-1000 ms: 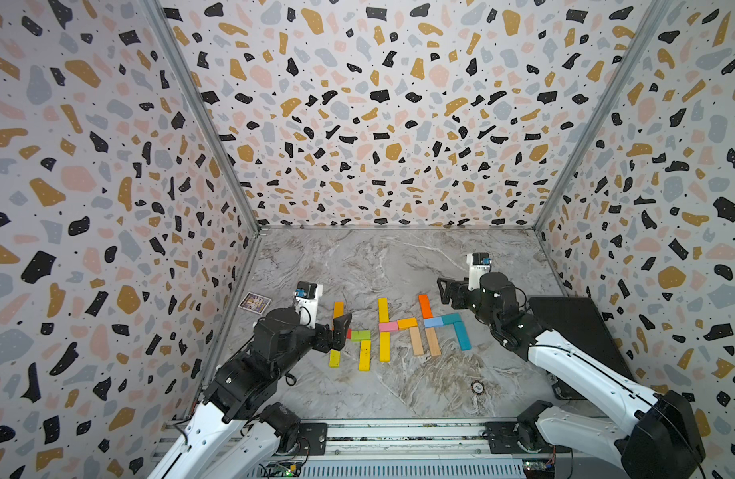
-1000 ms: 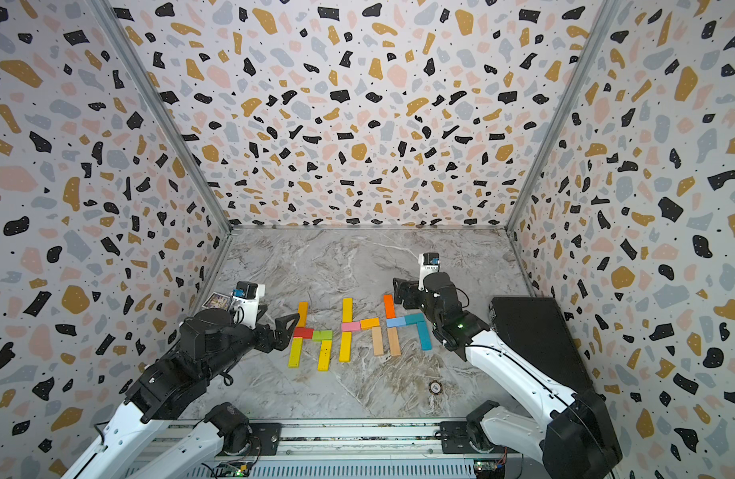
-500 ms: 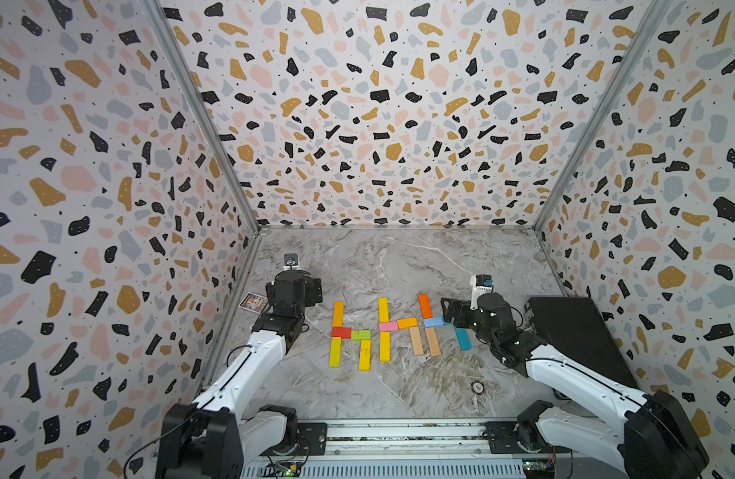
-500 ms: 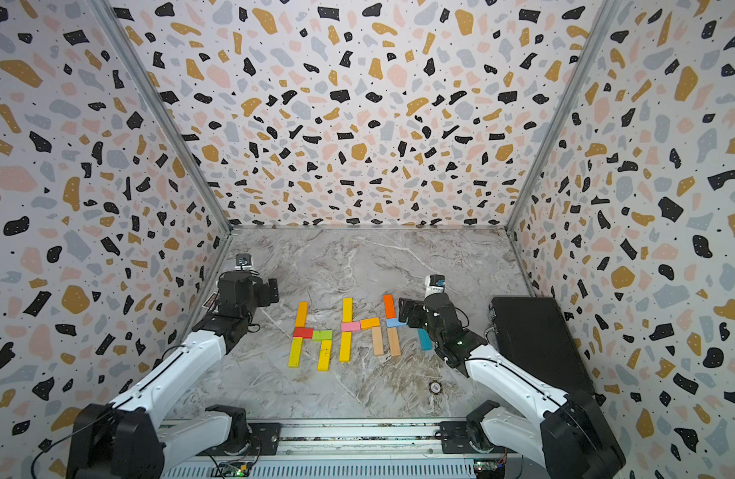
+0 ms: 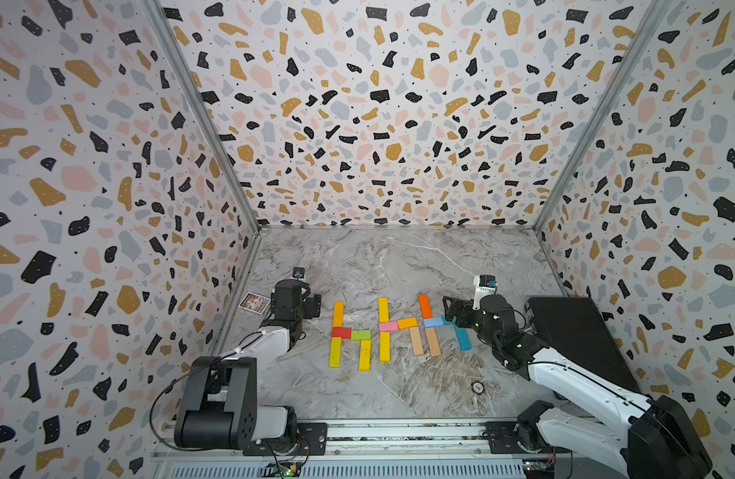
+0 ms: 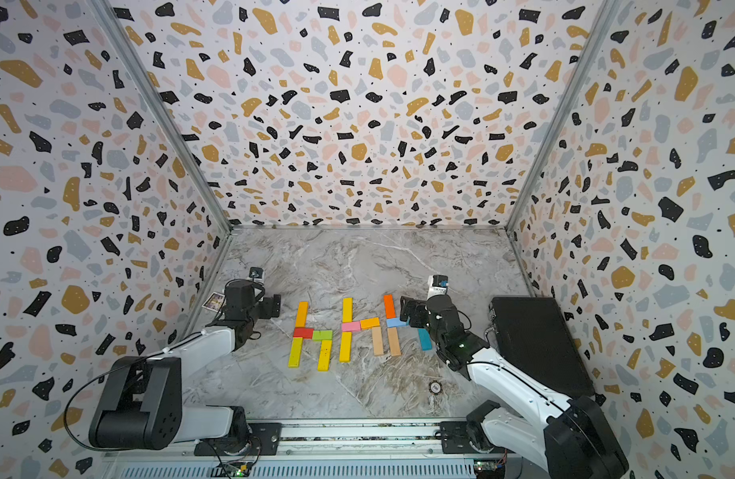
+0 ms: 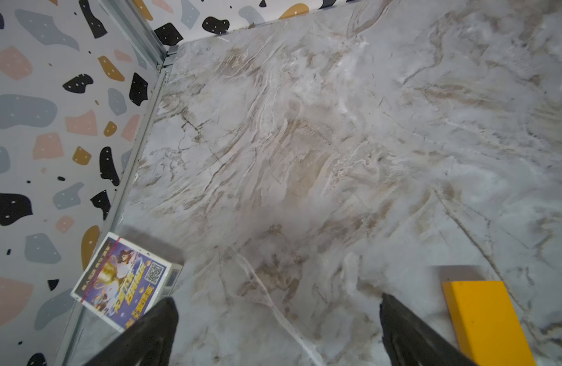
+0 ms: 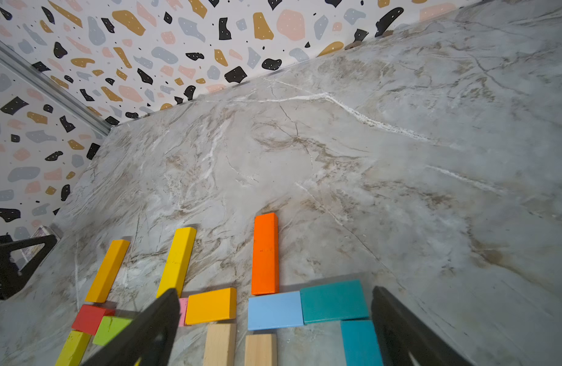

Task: Assemble the letter h with building blocks
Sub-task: Reset both arms

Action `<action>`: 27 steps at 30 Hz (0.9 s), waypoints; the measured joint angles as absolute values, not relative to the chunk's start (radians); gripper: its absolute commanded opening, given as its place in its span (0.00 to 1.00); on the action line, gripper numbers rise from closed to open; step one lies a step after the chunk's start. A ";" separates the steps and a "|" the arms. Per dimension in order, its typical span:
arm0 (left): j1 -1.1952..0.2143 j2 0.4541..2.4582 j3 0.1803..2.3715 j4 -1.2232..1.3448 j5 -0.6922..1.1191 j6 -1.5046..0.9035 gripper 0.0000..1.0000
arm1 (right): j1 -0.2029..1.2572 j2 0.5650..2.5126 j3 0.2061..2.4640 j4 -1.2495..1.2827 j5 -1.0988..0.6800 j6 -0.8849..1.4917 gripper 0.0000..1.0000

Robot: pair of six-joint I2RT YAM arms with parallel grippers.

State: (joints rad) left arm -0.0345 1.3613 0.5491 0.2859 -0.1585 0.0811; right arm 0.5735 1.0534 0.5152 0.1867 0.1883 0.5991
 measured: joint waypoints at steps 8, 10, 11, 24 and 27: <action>-0.033 1.446 0.453 0.511 -0.122 0.041 0.99 | 0.574 1.053 0.511 0.194 0.210 0.588 0.96; -0.030 1.466 0.428 0.529 -0.140 0.028 0.99 | 0.574 1.053 0.509 0.194 0.215 0.582 0.95; -0.027 1.471 0.421 0.543 -0.145 0.022 0.99 | 0.574 1.053 0.509 0.194 0.217 0.579 0.95; 0.010 1.504 0.310 0.832 -0.230 -0.065 0.99 | 0.574 0.999 0.509 0.191 0.332 0.562 1.00; 0.011 1.503 0.309 0.851 -0.263 -0.080 0.99 | 0.574 0.984 0.509 0.184 0.440 0.530 0.99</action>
State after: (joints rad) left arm 0.0113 1.5028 0.3092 0.8513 -0.2634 -0.0799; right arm 0.5735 0.9836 0.5091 0.1844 0.4404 0.5297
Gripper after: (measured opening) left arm 0.987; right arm 0.994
